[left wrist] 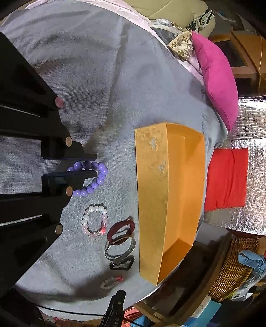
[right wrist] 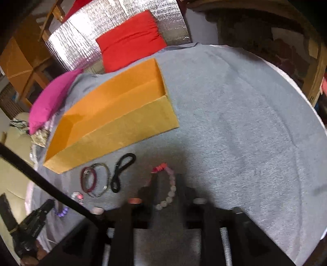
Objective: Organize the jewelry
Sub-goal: 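Grasp the pink-and-white beaded bracelet with the right tool while the left tool grasps the purple beaded bracelet, then carry both bracelets into the orange tray and open both tools, then withdraw both open tools from the tray, then move the left tool toward the pink crystal bracelet while the right tool moves toward the black hair tie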
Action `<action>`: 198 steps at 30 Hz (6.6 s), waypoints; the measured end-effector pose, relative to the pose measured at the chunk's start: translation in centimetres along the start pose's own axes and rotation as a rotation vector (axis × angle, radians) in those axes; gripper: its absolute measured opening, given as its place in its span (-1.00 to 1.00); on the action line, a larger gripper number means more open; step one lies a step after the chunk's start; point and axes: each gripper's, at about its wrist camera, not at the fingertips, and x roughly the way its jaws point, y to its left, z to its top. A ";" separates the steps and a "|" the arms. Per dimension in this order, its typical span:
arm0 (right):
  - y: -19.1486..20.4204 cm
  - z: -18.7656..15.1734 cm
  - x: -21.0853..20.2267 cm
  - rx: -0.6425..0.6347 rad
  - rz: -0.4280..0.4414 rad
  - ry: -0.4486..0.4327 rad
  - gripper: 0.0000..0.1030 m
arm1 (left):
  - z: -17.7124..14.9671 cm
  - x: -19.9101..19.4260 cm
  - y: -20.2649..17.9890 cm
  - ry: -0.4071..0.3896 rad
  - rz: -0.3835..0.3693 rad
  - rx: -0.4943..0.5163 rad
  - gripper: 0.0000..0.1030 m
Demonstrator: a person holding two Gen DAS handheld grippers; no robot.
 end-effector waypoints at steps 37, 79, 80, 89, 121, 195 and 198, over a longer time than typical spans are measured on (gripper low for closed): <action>4.4 2.6 -4.4 -0.083 0.310 -0.247 -0.84 | 6.7 -6.6 -2.7 -0.257 -0.140 0.001 -0.82; 6.6 7.0 0.4 -0.095 0.140 -0.157 -0.09 | 9.0 -0.7 -5.1 -0.202 0.186 0.059 0.49; 6.4 6.5 -0.3 -0.100 0.129 -0.158 -0.08 | 8.5 -1.2 -5.0 -0.203 0.193 0.053 0.51; 3.9 -0.1 -5.4 -0.096 0.071 -0.178 0.10 | 3.4 -5.1 -3.4 -0.233 0.244 0.040 0.57; 6.0 -1.2 -1.9 -0.114 0.097 -0.045 0.10 | 2.6 -2.8 -4.5 -0.158 0.202 0.118 0.58; 3.6 -1.1 0.2 0.013 0.161 0.055 0.10 | 1.3 0.9 -1.9 0.064 0.179 0.062 0.58; 3.5 -0.9 0.7 0.020 0.157 0.062 -0.17 | 1.3 0.9 -1.9 0.065 0.179 0.065 0.58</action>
